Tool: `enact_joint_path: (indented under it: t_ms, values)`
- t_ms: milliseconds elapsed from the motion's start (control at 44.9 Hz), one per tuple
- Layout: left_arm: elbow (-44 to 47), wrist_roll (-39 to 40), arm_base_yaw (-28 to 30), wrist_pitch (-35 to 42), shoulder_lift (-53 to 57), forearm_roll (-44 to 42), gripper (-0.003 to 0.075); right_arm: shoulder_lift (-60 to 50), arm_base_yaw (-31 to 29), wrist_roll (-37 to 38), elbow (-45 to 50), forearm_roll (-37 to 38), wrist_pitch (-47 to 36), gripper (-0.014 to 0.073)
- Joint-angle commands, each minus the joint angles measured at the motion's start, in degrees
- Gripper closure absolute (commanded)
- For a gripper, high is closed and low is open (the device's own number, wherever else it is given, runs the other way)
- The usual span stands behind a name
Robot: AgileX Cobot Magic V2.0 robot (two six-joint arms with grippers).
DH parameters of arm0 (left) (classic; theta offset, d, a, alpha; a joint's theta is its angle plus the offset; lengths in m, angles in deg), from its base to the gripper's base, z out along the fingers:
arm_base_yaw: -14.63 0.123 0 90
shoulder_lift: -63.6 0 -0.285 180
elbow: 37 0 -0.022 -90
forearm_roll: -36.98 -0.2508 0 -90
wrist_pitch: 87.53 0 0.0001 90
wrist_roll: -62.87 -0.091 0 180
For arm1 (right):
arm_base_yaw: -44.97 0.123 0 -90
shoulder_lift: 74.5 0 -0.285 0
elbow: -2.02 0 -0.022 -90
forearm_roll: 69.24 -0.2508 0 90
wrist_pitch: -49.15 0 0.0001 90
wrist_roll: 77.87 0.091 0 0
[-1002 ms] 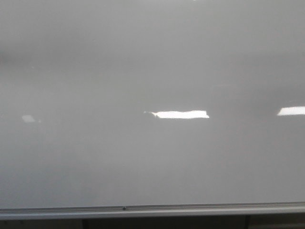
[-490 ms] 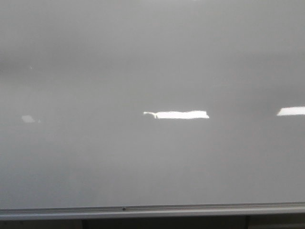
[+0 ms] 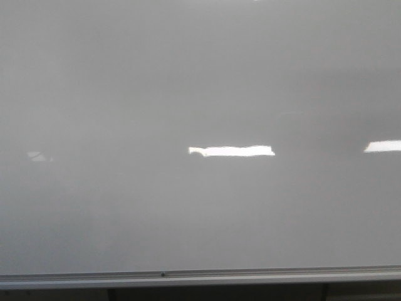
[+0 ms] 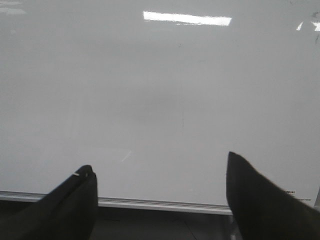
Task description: Write number 1 on whiteboard
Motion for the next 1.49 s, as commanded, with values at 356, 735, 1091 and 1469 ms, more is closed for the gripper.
enact_joint_path:
  t_ms: [356,735,1091,1469]
  values:
    - [-2.6,-7.4,-22.1,-20.9,13.0,1.1,0.0739,0.8,0.2,-0.6,-1.4,0.7,-4.4,0.0034]
    - [-2.0,-7.7,-43.7,-19.3,11.3,0.8,0.0739,0.9,0.2,-2.8,-1.7,-1.5,-2.9,0.0034]
    - [-2.0,-7.9,-55.2,-17.5,0.4,-8.5,0.0739,7.8,9.2,-28.7,-10.2,-16.9,12.9,0.0034]
    - [-2.2,-12.4,-58.5,-12.7,-3.5,-10.4,0.0739,22.0,20.7,-51.5,-17.2,-26.5,19.1,0.0034]
